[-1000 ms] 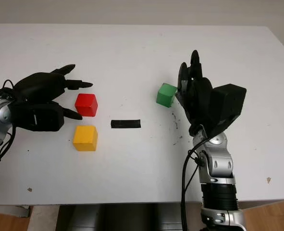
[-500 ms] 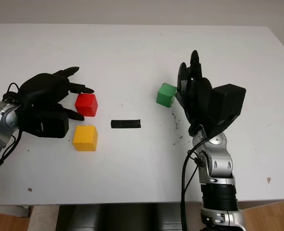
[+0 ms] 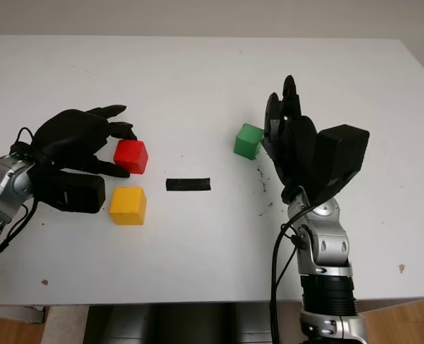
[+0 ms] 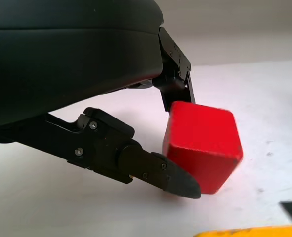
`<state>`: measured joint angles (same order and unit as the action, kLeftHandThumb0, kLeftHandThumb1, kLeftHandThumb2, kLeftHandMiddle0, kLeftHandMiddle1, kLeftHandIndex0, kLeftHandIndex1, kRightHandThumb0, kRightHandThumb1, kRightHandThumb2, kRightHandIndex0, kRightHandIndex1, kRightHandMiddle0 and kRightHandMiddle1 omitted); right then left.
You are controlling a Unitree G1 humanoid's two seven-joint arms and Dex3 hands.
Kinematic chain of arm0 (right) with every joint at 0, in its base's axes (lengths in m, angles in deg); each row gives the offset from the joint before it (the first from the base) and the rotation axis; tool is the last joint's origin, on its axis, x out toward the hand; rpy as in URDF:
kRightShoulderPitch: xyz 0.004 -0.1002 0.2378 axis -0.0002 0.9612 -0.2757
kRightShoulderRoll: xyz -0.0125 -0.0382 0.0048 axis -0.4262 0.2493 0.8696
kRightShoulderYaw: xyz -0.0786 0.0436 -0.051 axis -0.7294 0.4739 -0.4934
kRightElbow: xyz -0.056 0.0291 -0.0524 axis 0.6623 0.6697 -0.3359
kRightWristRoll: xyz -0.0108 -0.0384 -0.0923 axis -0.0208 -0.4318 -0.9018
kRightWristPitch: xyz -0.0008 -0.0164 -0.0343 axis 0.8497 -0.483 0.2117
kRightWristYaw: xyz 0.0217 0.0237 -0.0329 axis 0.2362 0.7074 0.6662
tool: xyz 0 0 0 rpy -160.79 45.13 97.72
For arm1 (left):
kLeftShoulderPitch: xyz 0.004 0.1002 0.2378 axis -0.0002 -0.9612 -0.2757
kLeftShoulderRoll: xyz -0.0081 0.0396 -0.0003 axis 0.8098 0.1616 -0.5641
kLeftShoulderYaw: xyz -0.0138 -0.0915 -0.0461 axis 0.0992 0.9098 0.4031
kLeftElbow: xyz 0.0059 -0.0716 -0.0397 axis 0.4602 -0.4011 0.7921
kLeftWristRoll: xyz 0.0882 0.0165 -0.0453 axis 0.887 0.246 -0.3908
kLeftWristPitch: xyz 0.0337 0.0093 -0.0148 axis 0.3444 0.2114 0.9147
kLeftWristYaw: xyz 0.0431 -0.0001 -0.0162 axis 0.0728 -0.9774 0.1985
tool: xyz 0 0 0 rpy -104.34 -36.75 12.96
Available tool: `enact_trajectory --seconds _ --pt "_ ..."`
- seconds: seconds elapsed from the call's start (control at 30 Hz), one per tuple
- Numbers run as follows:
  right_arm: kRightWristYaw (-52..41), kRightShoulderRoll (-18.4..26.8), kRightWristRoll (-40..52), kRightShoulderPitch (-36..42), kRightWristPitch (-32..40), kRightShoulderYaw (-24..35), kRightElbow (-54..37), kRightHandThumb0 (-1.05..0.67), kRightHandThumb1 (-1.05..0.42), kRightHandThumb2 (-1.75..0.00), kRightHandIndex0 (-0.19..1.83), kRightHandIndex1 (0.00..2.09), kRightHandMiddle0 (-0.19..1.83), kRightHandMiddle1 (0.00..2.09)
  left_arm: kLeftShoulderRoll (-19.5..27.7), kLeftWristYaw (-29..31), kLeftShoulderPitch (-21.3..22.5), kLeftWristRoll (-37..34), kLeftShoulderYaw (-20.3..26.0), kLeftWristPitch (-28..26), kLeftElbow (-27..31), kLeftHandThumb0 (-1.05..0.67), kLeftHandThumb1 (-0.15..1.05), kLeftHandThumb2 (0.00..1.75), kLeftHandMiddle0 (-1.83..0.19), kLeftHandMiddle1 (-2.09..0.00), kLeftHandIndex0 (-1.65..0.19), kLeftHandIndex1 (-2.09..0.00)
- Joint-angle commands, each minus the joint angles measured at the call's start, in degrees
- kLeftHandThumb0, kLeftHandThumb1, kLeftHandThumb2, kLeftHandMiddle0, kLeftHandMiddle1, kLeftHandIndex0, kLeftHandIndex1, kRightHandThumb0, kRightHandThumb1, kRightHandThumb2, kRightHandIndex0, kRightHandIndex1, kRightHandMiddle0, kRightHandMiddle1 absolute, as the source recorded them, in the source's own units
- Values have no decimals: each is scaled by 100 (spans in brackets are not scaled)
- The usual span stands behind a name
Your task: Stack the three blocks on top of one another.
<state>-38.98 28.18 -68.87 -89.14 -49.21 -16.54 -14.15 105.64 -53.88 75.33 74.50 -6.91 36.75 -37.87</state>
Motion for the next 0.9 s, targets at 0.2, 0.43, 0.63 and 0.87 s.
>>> enact_trajectory --seconds 0.2,0.43,0.63,0.87 --pt "40 -53 6 59 -2 31 -54 -76 -105 -66 -19 0 -19 0 -73 271 7 -657 242 95 -64 -46 105 12 -15 -4 -20 -157" --pt "35 -77 -8 74 -73 30 -27 -75 -105 -65 -19 0 -19 0 -66 877 22 -1042 352 -134 158 -43 105 17 -11 -4 -12 -168" --pt "95 -119 -43 83 -68 8 -39 -75 -105 -65 -19 0 -19 0 -121 1417 67 -1493 503 -349 429 -39 105 13 -9 -5 -17 -162" --pt "117 -150 -101 107 -114 -3 -51 -75 -105 -65 -19 0 -19 0 -223 1497 90 -1625 512 -231 525 -40 105 11 -11 -6 -19 -173"
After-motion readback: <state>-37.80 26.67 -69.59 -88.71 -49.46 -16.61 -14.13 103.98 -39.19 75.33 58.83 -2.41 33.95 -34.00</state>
